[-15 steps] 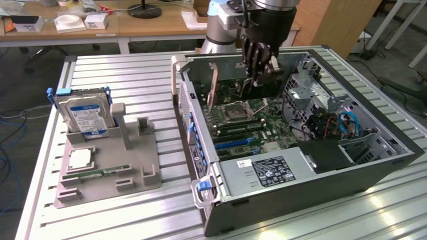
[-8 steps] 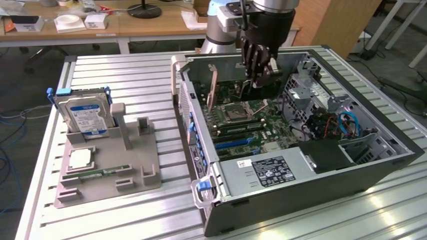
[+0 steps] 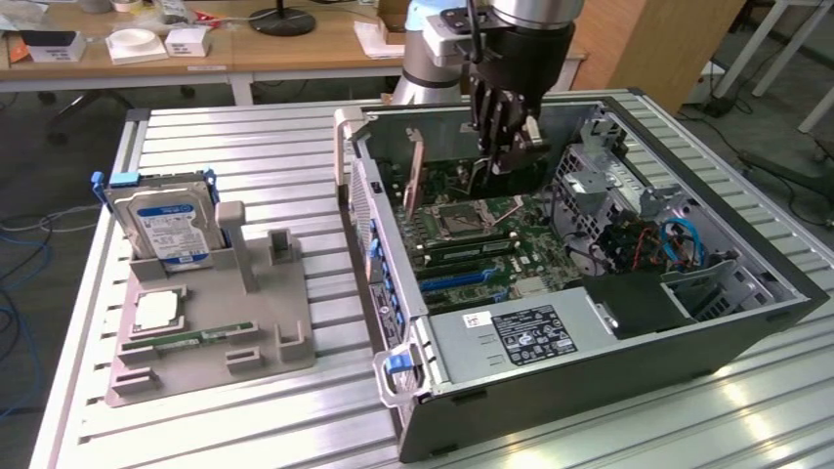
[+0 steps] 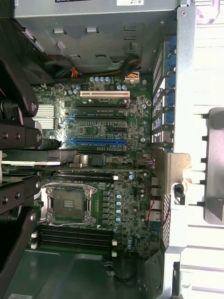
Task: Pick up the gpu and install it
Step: 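Insert the gpu into the slot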
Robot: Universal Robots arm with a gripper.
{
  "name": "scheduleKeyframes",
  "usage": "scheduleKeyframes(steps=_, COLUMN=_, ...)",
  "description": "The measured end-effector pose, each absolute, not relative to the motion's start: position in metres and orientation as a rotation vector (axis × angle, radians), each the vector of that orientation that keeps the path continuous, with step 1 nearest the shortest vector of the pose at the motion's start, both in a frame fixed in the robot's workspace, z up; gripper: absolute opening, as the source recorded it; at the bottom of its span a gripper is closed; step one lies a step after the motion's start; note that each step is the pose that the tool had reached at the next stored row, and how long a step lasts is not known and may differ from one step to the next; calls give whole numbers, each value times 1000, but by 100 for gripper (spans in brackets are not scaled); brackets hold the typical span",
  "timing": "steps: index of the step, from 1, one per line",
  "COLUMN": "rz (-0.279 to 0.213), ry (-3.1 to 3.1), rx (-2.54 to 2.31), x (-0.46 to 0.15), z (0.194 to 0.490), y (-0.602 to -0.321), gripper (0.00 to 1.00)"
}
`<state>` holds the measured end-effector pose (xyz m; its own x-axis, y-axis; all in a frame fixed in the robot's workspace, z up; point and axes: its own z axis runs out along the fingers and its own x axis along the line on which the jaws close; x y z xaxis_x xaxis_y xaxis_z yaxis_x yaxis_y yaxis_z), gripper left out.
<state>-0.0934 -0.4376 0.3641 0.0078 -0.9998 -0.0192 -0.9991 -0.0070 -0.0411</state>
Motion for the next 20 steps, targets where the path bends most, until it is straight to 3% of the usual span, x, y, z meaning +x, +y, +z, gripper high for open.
scheduleKeyframes(steps=20, rz=-24, ry=2183, rx=-2199, x=-97, z=360, y=-441, gripper=26)
